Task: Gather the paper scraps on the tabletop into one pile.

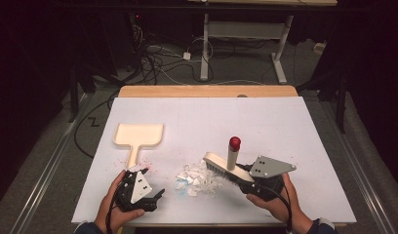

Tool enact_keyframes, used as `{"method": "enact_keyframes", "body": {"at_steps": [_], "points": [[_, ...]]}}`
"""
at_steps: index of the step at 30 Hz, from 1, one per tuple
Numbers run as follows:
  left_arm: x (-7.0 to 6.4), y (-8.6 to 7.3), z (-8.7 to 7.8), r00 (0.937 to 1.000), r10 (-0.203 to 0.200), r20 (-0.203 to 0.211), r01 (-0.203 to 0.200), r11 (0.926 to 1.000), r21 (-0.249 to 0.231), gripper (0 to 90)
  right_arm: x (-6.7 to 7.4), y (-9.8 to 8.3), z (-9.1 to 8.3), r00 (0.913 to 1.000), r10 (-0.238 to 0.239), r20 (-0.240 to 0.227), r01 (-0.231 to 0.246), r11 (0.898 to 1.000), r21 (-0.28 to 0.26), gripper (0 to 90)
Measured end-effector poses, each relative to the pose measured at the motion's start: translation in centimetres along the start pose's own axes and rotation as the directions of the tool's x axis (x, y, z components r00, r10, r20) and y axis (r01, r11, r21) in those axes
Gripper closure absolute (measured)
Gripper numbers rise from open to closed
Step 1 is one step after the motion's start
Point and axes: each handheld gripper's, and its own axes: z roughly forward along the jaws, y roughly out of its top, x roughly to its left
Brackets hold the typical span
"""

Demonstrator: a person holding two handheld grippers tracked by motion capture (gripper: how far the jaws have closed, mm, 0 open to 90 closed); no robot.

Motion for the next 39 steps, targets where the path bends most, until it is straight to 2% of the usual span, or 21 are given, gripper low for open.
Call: {"method": "enact_keyframes", "body": {"at_steps": [2,4,5,6,8,10,11,12,14,16,17,18,20,21,24,25,27,31,35,38,39], "points": [[0.2,0.0,-0.1,0.9999,-0.005,-0.014,0.005,1.0000,-0.006,15.7,0.1,0.6,0.1,0.9995,-0.002,-0.031,0.001,0.999,-0.045,68.0],[0.5,0.1,-0.4,0.9993,-0.018,-0.034,0.017,0.9996,-0.021,15.7,0.6,1.1,0.6,0.9989,-0.008,-0.046,0.005,0.998,-0.062,68.0],[0.7,0.1,-0.6,0.9985,-0.028,-0.046,0.027,0.9992,-0.030,15.7,1.1,1.4,1.4,0.9963,-0.004,-0.086,-0.003,0.997,-0.072,68.0],[0.9,0.0,-0.8,0.9973,-0.046,-0.057,0.044,0.9980,-0.046,15.7,1.1,1.4,1.4,0.9963,-0.004,-0.086,-0.003,0.997,-0.072,68.0],[1.5,-0.1,-1.2,0.9936,-0.071,-0.087,0.066,0.9955,-0.069,15.7,2.0,1.6,2.6,0.9895,0.005,-0.145,-0.017,0.996,-0.082,68.0],[1.9,-0.3,-1.4,0.9894,-0.103,-0.102,0.095,0.9922,-0.080,15.7,3.4,1.5,4.0,0.9790,0.013,-0.203,-0.028,0.997,-0.071,68.0],[2.1,-0.4,-1.5,0.9858,-0.128,-0.109,0.119,0.9895,-0.082,15.7,3.8,1.4,4.5,0.9732,0.021,-0.229,-0.036,0.997,-0.063,68.1],[2.2,-0.5,-1.6,0.9844,-0.132,-0.117,0.123,0.9891,-0.082,15.7,4.4,1.2,5.4,0.9621,0.026,-0.271,-0.039,0.998,-0.042,68.1],[2.4,-0.6,-1.8,0.9797,-0.149,-0.135,0.137,0.9863,-0.091,15.7,5.3,0.9,6.6,0.9541,0.027,-0.298,-0.036,0.999,-0.025,68.1],[2.5,-0.6,-1.8,0.9754,-0.156,-0.155,0.145,0.9860,-0.083,15.7,5.8,0.6,7.6,0.9514,0.020,-0.307,-0.022,1.000,-0.002,68.1],[2.5,-0.7,-1.6,0.9723,-0.158,-0.172,0.150,0.9867,-0.062,15.7,5.9,0.5,8.0,0.9539,0.015,-0.300,-0.014,1.000,0.006,68.0],[2.4,-0.7,-1.5,0.9728,-0.161,-0.167,0.153,0.9866,-0.057,15.7,5.9,0.4,8.5,0.9560,0.009,-0.293,-0.003,1.000,0.020,68.1],[2.3,-0.8,-1.2,0.9761,-0.153,-0.154,0.148,0.9881,-0.041,15.7,5.3,0.3,9.0,0.9623,0.018,-0.271,-0.017,1.000,0.007,68.1],[2.2,-0.7,-1.1,0.9778,-0.145,-0.152,0.141,0.9894,-0.035,15.7,4.9,0.3,9.3,0.9692,0.025,-0.245,-0.023,1.000,0.010,68.0],[1.8,-0.6,-0.8,0.9824,-0.125,-0.139,0.123,0.9922,-0.019,15.7,3.7,0.2,9.3,0.9780,0.045,-0.204,-0.040,0.999,0.027,67.9],[1.6,-0.5,-0.6,0.9840,-0.108,-0.141,0.109,0.9940,-0.001,15.7,3.5,0.2,9.3,0.9797,0.051,-0.194,-0.046,0.999,0.027,67.9],[1.3,-0.4,-0.2,0.9870,-0.081,-0.138,0.083,0.9965,0.011,15.7,2.9,0.3,8.9,0.9868,0.052,-0.153,-0.049,0.998,0.027,68.1],[0.9,-0.3,0.1,0.9904,-0.057,-0.126,0.061,0.9978,0.025,15.7,2.1,0.6,7.8,0.9847,0.067,-0.161,-0.068,0.998,0.000,68.1],[1.0,-0.3,0.1,0.9905,-0.056,-0.126,0.061,0.9976,0.032,15.7,1.3,1.5,6.0,0.9889,0.038,-0.144,-0.041,0.999,-0.023,68.0],[1.0,-0.3,0.1,0.9904,-0.062,-0.124,0.065,0.9975,0.026,15.7,-0.2,2.1,4.5,0.9952,0.055,-0.080,-0.061,0.996,-0.064,68.0],[1.1,-0.3,0.0,0.9906,-0.062,-0.122,0.065,0.9977,0.021,15.7,-0.7,2.2,4.1,0.9972,0.060,-0.044,-0.063,0.995,-0.074,68.0]]}}
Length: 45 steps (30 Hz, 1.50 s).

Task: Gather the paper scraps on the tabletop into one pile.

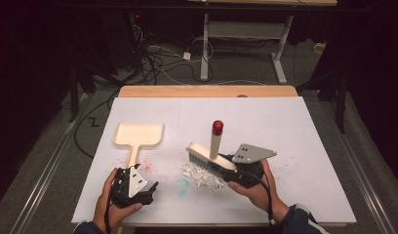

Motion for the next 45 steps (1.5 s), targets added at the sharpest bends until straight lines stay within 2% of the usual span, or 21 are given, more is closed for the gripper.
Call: {"method": "enact_keyframes", "body": {"at_steps": [2,4,7,8,9,10,11,13,14,17,20,24,31,35,39,40,42,45], "points": [[0.0,0.0,-0.1,1.0000,0.001,0.003,-0.001,1.0000,-0.006,15.7,-0.9,0.1,-0.6,0.9967,-0.012,0.081,0.012,1.000,-0.001,67.9],[0.0,0.0,-0.1,1.0000,0.002,0.009,-0.002,0.9999,-0.015,15.7,-1.7,-0.1,-0.6,0.9881,-0.020,0.153,0.018,1.000,0.011,67.9],[-0.1,0.1,-0.1,0.9999,0.006,0.010,-0.006,0.9999,-0.015,15.7,-2.7,-1.0,0.2,0.9671,-0.059,0.247,0.045,0.997,0.061,68.0],[-0.1,0.1,-0.1,0.9999,0.007,0.012,-0.007,0.9999,-0.015,15.7,-3.2,-1.7,1.0,0.9583,-0.074,0.276,0.049,0.994,0.096,68.0],[-0.1,0.1,-0.1,0.9999,0.008,0.013,-0.008,0.9999,-0.015,15.7,-3.2,-1.7,1.0,0.9583,-0.074,0.276,0.049,0.994,0.096,68.0],[-0.1,0.1,-0.1,0.9999,0.008,0.012,-0.008,0.9999,-0.014,15.7,-3.4,-2.1,1.4,0.9555,-0.075,0.285,0.045,0.993,0.112,68.0],[-0.1,0.1,-0.1,0.9999,0.008,0.014,-0.008,0.9999,-0.014,15.7,-3.8,-3.0,2.3,0.9483,-0.079,0.307,0.035,0.989,0.147,68.0],[-0.1,0.1,-0.1,0.9998,0.010,0.015,-0.010,0.9998,-0.015,15.7,-3.9,-3.3,2.5,0.9451,-0.080,0.317,0.031,0.987,0.159,68.0],[-0.1,0.1,-0.1,0.9998,0.010,0.016,-0.010,0.9998,-0.015,15.7,-3.7,-3.8,3.0,0.9504,-0.049,0.307,0.004,0.989,0.146,68.1],[-0.1,0.0,-0.1,0.9998,0.010,0.019,-0.009,0.9998,-0.018,15.7,-3.1,-3.9,3.4,0.9541,-0.031,0.298,-0.010,0.991,0.137,67.8],[-0.1,0.1,-0.2,0.9998,0.008,0.021,-0.008,0.9997,-0.023,15.7,-1.6,-3.6,4.3,0.9611,-0.045,0.272,0.012,0.992,0.122,67.8],[-0.1,0.1,-0.1,0.9997,0.010,0.022,-0.009,0.9997,-0.024,15.7,0.3,-3.0,5.5,0.9796,-0.034,0.198,0.014,0.995,0.103,67.6],[-0.2,0.0,-0.2,0.9995,0.001,0.032,-0.001,0.9998,-0.018,15.7,0.9,-2.5,6.0,0.9835,-0.043,0.176,0.029,0.996,0.080,67.9],[-0.2,-0.1,-0.2,0.9994,0.007,0.033,-0.007,0.9999,-0.014,15.7,0.2,-1.9,4.8,0.9827,-0.047,0.179,0.035,0.997,0.066,67.9],[-0.3,-0.1,-0.2,0.9993,0.009,0.036,-0.008,0.9999,-0.012,15.7,-1.3,-1.7,2.5,0.9871,-0.013,0.159,0.006,0.999,0.045,67.9],[-0.3,-0.1,-0.2,0.9993,0.010,0.037,-0.010,0.9999,-0.011,15.7,-1.6,-1.7,2.0,0.9876,-0.019,0.156,0.013,0.999,0.039,67.9],[-0.3,-0.1,-0.1,0.9992,0.017,0.036,-0.017,0.9998,-0.006,15.7,-2.4,-1.8,0.4,0.9934,-0.032,0.110,0.029,0.999,0.027,67.9],[-0.4,-0.1,-0.1,0.9991,0.021,0.037,-0.020,0.9998,-0.004,15.7,-3.3,-2.2,-1.8,0.9959,-0.036,0.083,0.035,0.999,0.018,67.9]]}}
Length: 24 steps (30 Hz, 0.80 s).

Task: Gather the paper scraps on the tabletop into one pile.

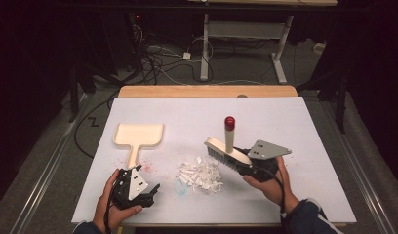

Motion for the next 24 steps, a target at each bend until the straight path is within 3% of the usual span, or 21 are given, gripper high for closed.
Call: {"method": "enact_keyframes", "body": {"at_steps": [6,9,12,15,17,20,24], "points": [[-0.1,0.0,0.1,1.0000,0.003,0.003,-0.003,1.0000,0.005,15.7,-1.1,-1.9,-4.3,0.9996,-0.001,-0.029,0.001,1.000,0.017,68.0],[-0.2,0.2,0.2,0.9999,0.010,0.005,-0.010,0.9999,0.007,15.7,-0.8,-2.9,-5.6,0.9986,-0.001,-0.053,0.004,0.999,0.046,68.0],[-0.3,0.3,0.3,0.9998,0.019,0.005,-0.019,0.9998,0.011,15.7,0.0,-3.9,-6.3,0.9938,-0.002,-0.111,0.011,0.997,0.077,68.0],[-0.3,0.4,0.3,0.9998,0.020,0.006,-0.020,0.9998,0.009,15.7,1.1,-4.6,-6.0,0.9856,-0.017,-0.168,0.037,0.992,0.117,68.1],[-0.3,0.4,0.3,0.9998,0.018,0.009,-0.018,0.9998,0.007,15.7,1.9,-4.9,-5.3,0.9781,-0.015,-0.208,0.039,0.993,0.114,68.1],[-0.3,0.4,0.4,0.9998,0.015,0.010,-0.015,0.9999,0.004,15.7,2.8,-4.6,-4.1,0.9736,-0.018,-0.227,0.041,0.995,0.096,68.2],[-0.1,0.4,0.3,0.9999,0.007,0.010,-0.007,1.0000,-0.002,15.7,4.0,-3.9,-2.1,0.9678,-0.065,-0.243,0.088,0.993,0.085,68.2]]}}
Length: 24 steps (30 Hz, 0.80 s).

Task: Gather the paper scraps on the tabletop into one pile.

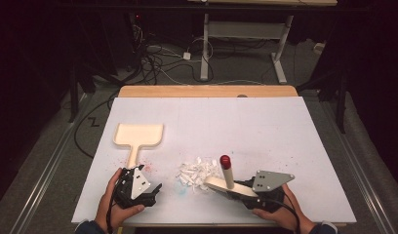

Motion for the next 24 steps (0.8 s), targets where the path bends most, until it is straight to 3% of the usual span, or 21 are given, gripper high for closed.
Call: {"method": "enact_keyframes", "body": {"at_steps": [4,9,19,22,23,24], "points": [[0.1,0.0,-0.1,1.0000,0.000,-0.001,0.000,1.0000,0.001,15.7,-0.3,0.8,1.8,0.9999,-0.011,0.010,0.011,1.000,-0.006,68.2],[0.0,-0.1,-0.1,1.0000,0.001,0.000,-0.001,1.0000,0.000,15.7,-1.0,1.9,2.4,0.9995,-0.006,0.030,0.008,0.999,-0.050,68.2],[0.0,-0.1,-0.2,1.0000,0.003,-0.004,-0.003,1.0000,0.003,15.7,-1.6,2.9,-1.1,0.9969,0.013,0.077,-0.002,0.991,-0.132,68.0],[0.0,0.0,-0.1,1.0000,0.001,-0.004,-0.001,1.0000,0.001,15.7,-2.1,2.9,-2.0,0.9928,0.030,0.116,-0.012,0.989,-0.151,68.0],[0.0,0.0,-0.1,1.0000,0.003,-0.004,-0.003,1.0000,0.002,15.7,-2.6,2.8,-2.2,0.9866,0.057,0.153,-0.031,0.986,-0.163,68.0],[0.0,0.0,-0.1,1.0000,0.003,-0.002,-0.003,1.0000,0.002,15.7,-2.6,2.8,-2.2,0.9866,0.057,0.153,-0.031,0.986,-0.163,68.0]]}}
